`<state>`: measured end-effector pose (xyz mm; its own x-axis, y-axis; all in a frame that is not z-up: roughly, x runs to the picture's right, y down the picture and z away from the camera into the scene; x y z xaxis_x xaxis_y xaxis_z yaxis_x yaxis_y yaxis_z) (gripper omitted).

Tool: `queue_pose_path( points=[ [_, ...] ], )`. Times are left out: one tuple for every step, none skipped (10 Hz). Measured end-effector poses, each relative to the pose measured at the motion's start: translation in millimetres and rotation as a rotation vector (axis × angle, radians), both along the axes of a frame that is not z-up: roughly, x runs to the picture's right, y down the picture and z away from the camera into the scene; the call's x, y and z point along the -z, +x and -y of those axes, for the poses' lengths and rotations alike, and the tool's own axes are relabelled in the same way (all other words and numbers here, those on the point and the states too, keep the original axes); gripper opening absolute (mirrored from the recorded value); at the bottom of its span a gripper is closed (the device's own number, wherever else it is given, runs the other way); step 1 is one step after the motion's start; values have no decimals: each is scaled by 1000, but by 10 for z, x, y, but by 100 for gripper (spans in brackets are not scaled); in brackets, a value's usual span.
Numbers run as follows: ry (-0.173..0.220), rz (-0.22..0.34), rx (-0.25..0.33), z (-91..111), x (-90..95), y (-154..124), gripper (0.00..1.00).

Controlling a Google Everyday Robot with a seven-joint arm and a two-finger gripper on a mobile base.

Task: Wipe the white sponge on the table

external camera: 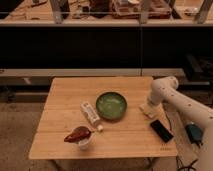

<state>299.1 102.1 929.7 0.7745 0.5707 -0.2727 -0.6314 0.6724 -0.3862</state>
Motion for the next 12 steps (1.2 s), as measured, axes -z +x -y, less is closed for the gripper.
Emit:
queue_pose_path(
  points=[
    [11, -38, -48, 209, -93, 111, 0],
    [12, -58, -74, 320, -150, 140, 0],
    [12, -78, -101, 446, -228, 138, 0],
    [10, -88, -120, 541, -295, 90, 0],
    [5, -95, -135, 642, -370, -12, 0],
    [-2, -92, -138, 706, -429, -148, 0],
    [-12, -81, -127, 728, -480, -328, 0],
    [-21, -66, -107, 703, -498, -480, 0],
    [-28, -49, -87, 662, -488, -593, 0],
    [-30, -24, -59, 611, -455, -707, 0],
    [-27, 30, -11, 504, -318, -889, 0],
    [-23, 60, 16, 421, -209, -963, 0]
  ],
)
